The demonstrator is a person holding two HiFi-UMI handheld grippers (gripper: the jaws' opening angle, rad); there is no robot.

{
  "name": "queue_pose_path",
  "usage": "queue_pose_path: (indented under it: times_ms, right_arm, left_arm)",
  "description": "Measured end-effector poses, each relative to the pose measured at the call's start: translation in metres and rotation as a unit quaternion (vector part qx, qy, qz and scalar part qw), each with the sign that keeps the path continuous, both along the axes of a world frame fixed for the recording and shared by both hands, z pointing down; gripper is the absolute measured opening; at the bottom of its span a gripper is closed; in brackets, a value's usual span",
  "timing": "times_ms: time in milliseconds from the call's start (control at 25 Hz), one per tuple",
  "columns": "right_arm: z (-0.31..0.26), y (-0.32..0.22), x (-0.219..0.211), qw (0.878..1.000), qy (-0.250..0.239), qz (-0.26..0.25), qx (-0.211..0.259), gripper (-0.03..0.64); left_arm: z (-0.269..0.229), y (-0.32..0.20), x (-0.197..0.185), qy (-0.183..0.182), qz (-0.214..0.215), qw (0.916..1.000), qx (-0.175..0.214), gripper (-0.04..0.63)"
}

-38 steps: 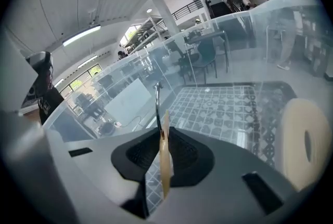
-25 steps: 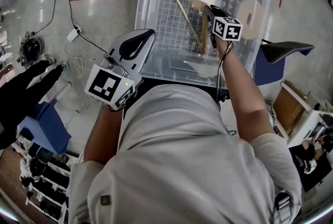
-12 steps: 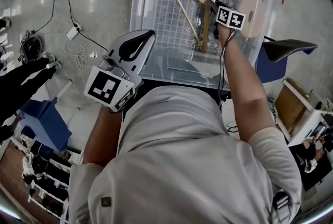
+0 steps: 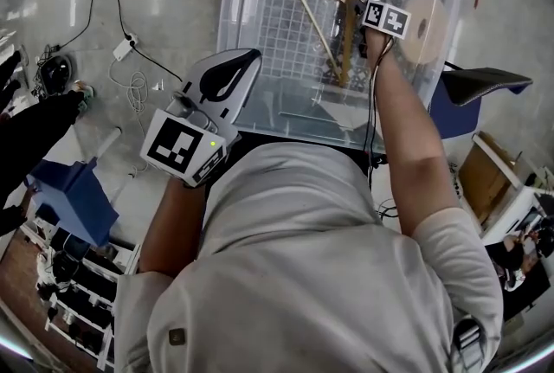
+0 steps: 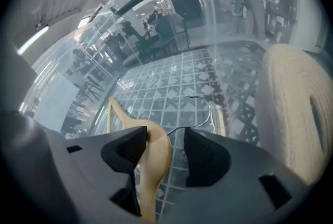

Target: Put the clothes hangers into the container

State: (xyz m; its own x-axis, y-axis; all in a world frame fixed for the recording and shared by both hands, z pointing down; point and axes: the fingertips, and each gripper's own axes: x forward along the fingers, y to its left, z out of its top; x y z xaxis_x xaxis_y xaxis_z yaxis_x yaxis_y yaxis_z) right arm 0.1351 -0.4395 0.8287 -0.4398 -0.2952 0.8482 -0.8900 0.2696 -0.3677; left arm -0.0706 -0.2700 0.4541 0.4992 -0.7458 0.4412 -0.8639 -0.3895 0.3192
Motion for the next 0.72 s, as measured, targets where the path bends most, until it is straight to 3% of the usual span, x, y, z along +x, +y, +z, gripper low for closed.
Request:
queue_pose_path:
  times_ms: [280,720]
  right_arm:
    - [0.008,-0.003,0.010,0.997,0.069,-0.027,-0.005,0.256]
    - [-0.013,-0.005,0.006,0.996,0.074,-0.026,0.030,0.258]
  left_arm:
    - [0.002,0.003,-0.002,0.002,-0.002,1.0000,-0.003,0.017]
    - [-0.007,0.005,-0.009,0.001,0.003,1.0000,0.008,0.017]
